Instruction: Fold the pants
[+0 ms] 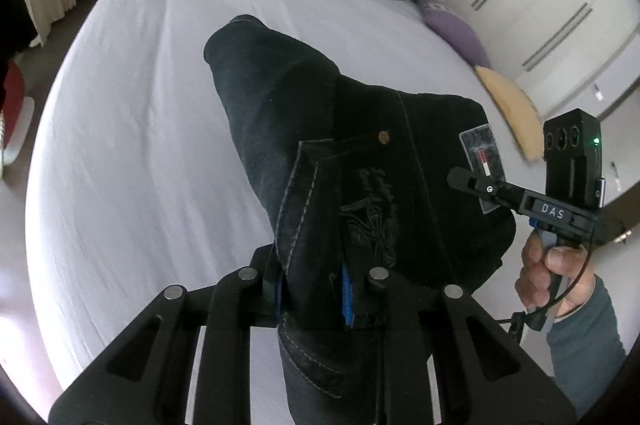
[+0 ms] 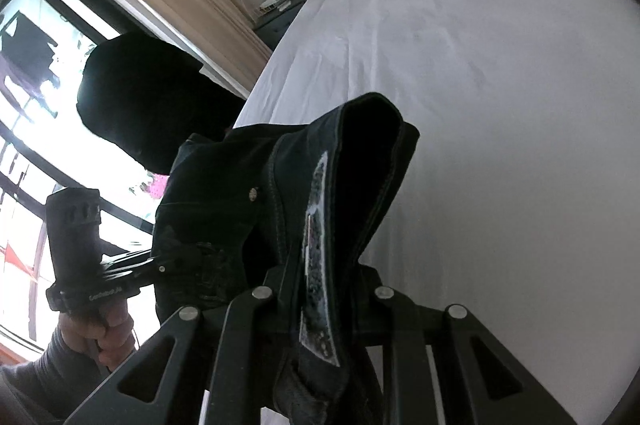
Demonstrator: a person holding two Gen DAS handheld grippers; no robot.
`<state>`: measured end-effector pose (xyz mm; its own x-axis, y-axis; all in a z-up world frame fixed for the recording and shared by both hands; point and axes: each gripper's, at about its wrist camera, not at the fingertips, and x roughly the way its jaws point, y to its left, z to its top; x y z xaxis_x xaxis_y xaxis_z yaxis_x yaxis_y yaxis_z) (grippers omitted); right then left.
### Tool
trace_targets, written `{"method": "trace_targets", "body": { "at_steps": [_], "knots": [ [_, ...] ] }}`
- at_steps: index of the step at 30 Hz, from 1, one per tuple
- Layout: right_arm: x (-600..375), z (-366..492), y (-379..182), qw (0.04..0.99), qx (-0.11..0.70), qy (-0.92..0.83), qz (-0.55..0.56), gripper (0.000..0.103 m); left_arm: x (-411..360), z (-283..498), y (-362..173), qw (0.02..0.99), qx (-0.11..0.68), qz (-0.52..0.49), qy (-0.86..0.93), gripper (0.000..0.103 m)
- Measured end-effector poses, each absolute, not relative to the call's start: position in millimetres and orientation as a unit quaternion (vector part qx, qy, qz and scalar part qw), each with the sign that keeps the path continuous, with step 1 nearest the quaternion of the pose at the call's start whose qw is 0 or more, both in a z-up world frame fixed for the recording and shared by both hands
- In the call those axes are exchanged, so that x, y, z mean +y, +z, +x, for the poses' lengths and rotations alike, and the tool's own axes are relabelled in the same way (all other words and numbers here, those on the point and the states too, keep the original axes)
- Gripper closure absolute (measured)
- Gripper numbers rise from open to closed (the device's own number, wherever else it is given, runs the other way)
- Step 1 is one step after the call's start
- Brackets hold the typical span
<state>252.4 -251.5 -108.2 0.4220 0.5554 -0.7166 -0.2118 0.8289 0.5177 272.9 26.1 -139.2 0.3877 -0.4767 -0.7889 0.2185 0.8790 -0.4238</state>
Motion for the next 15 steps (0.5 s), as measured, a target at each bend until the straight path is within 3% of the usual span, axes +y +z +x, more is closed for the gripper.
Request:
{"method": "trace_targets", "body": {
  "at_steps": [7, 8, 10, 11, 15],
  "knots": [
    [-229, 306, -144, 0.806, 0.510, 0.237, 0.183, 0.083, 73, 319, -184, 0.812, 0.534, -0.147, -0.183, 0.083],
    [-230, 312, -156, 0.801, 0.519, 0.231, 0.188, 0.082, 79, 322, -196, 0.809, 0.538, -0.152, -0.181, 0.080],
    [-234, 312, -168, 0.797, 0.523, 0.227, 0.201, 0.064, 87, 324, -209, 0.808, 0.539, -0.156, -0.180, 0.071],
    [-240, 311, -176, 0.795, 0.523, 0.221, 0.213, 0.064, 92, 323, -214, 0.809, 0.537, -0.161, -0.177, 0.063],
    [-261, 293, -188, 0.797, 0.489, 0.233, 0.268, 0.063, 109, 321, -226, 0.811, 0.518, -0.201, -0.183, 0.057]
  ]
}}
